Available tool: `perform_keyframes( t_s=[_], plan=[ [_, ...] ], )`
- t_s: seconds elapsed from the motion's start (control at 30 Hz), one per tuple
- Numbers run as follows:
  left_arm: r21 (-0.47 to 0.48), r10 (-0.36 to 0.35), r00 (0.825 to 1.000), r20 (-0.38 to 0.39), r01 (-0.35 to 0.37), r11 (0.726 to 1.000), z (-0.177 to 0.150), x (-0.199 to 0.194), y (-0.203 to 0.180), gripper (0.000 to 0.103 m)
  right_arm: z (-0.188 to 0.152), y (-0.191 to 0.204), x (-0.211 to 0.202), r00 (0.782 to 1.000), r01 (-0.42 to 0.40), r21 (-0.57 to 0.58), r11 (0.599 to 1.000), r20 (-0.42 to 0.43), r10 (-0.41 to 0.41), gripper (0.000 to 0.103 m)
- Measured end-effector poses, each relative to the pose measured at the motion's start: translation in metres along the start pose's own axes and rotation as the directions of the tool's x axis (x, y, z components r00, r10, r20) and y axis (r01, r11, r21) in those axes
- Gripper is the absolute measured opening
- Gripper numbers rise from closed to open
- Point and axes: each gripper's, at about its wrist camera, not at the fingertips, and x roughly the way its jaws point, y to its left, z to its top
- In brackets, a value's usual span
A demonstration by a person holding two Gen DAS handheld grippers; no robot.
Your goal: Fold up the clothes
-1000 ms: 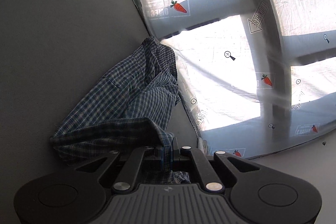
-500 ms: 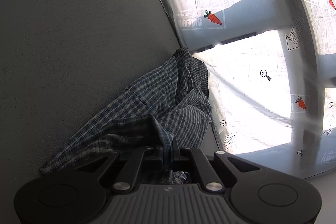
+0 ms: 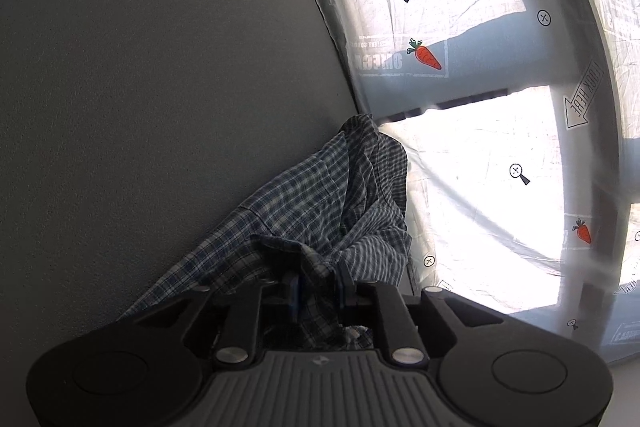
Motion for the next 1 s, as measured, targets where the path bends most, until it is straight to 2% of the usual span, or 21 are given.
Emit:
perform_keyframes(
  t_s=[0.1,0.23,0.43,0.57,0.7,0.83,1.0],
  plan=[
    [0.003,-0.036,0.999,0.037,0.036,0.999,0.008,-0.009,-0.008,0.032,-0.001,0.005,-0.005,0.999,-0.027,-0.006,1.0,0.018,0.027,0.02],
    [0.042,-0.071,0.994,0.085,0.067,0.997,0.018,-0.025,-0.022,0.036,-0.005,0.008,-0.014,0.997,-0.063,-0.004,0.998,0.044,0.064,0.025],
    [0.154,-0.005,0.996,0.087,-0.009,0.988,0.006,-0.051,-0.027,0.039,-0.013,0.016,-0.027,0.99,-0.124,-0.028,0.992,0.064,0.126,0.041],
    [0.205,0.045,0.996,0.072,-0.059,0.977,-0.004,-0.068,-0.02,0.039,-0.021,0.02,-0.036,0.986,-0.155,-0.043,0.987,0.059,0.158,0.047],
    [0.228,0.082,0.996,0.041,-0.09,0.97,-0.013,-0.085,-0.005,0.039,-0.033,0.016,-0.045,0.98,-0.187,-0.035,0.982,0.058,0.189,0.049],
    [0.264,0.126,0.992,-0.012,-0.118,0.957,-0.024,-0.084,0.0,0.039,-0.048,0.004,-0.055,0.972,-0.225,-0.01,0.974,0.061,0.226,0.05],
    [0.345,0.196,0.974,-0.114,-0.146,0.927,-0.035,-0.067,0.001,0.039,-0.069,-0.021,-0.063,0.964,-0.256,0.06,0.965,0.087,0.25,0.051]
  ],
)
